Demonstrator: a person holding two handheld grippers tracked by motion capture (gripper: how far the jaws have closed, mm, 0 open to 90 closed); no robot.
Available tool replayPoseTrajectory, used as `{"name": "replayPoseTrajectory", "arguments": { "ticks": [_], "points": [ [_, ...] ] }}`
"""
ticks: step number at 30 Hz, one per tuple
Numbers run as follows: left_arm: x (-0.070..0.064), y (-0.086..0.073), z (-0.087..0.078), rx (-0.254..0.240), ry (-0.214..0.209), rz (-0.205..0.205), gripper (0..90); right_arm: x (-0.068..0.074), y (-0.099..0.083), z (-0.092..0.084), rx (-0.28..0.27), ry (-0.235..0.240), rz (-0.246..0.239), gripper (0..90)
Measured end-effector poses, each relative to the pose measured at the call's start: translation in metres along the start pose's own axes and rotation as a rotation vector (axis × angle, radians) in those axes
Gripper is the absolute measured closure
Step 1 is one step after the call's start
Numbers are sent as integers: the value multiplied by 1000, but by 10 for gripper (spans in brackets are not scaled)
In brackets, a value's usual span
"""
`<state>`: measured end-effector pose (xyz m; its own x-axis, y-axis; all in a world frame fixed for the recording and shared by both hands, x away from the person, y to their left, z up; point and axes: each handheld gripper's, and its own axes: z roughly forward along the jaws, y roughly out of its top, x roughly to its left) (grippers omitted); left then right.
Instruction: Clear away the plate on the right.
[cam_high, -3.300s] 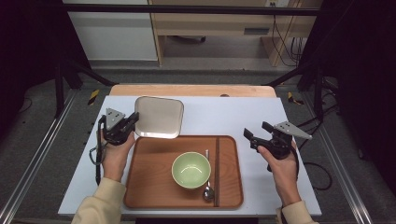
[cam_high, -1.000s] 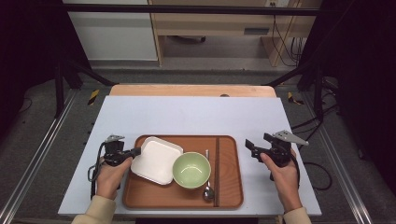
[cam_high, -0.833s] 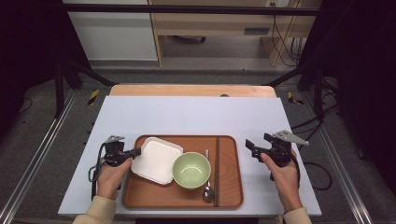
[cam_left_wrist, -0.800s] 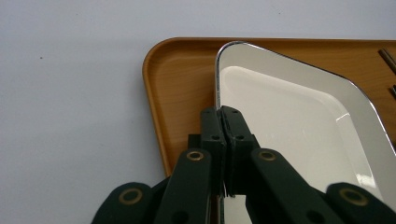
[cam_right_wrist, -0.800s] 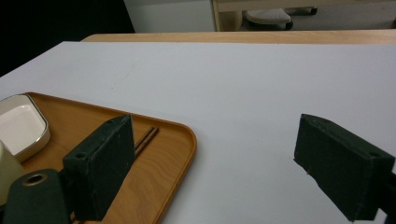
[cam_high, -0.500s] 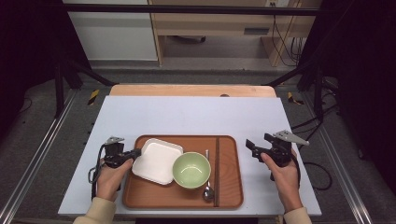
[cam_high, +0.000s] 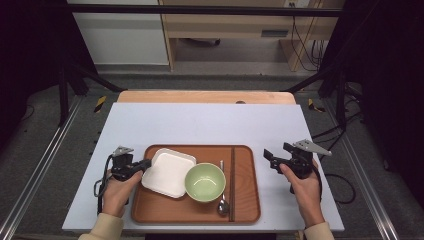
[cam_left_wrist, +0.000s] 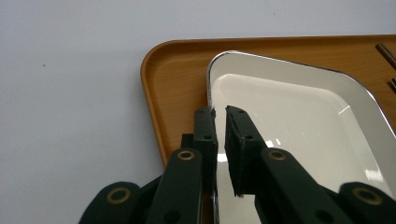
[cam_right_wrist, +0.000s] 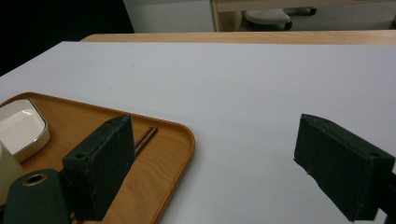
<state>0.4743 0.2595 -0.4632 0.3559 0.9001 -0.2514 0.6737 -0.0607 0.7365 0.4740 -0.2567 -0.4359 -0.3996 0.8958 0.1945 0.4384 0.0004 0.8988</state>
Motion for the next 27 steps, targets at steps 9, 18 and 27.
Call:
{"name": "replayPoseTrajectory", "arguments": {
  "ticks": [9, 18, 27],
  "points": [
    [-3, 4, -7, -64, -18, 62, 784, 0, 0, -1, -4, -3, -3, 126],
    [-7, 11, -11, -149, 6, 160, 652, 0, 1, -1, -6, -1, -3, 124],
    [-12, 18, -11, -181, -3, 240, 457, -1, 0, -1, -7, -1, -1, 118]
  ]
}}
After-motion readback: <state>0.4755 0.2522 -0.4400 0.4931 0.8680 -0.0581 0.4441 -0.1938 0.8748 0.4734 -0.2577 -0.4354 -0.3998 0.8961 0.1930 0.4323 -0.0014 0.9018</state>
